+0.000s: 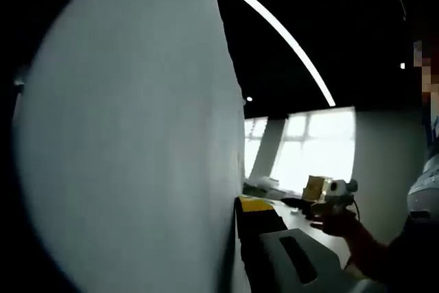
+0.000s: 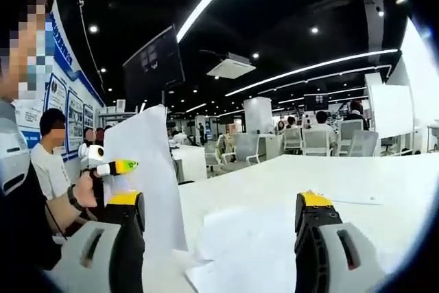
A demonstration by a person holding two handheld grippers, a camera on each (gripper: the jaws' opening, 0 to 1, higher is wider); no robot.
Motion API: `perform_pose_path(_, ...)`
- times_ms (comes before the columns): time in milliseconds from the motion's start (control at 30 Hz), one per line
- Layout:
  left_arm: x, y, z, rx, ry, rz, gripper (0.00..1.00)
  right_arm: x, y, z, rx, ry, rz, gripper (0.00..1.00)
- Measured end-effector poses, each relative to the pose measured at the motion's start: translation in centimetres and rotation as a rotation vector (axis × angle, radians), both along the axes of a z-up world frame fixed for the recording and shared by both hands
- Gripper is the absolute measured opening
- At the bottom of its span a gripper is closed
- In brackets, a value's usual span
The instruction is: Organize the stack of printing papers by aligning and flattening the scattered papers on the table
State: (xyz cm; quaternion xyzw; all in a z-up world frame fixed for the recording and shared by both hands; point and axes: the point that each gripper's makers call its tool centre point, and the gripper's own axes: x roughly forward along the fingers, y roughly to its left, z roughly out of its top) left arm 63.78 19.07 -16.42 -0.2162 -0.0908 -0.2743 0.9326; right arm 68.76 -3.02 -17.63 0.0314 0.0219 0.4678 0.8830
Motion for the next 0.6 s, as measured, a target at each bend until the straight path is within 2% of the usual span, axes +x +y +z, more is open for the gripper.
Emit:
perform_pose_path(367,0.3,1.2,-0.4,-0.034,0.012,0.03,0.06,0.5,-0.4,-0.7,-0.017,0.015,-0.022,0.86)
perform_pose_path(600,0.5,1.8,-0.7,-0.058,0.014,0.052,0.06,0.6,-0.6,-1.1,0.0,0.035,-0.024,0.86)
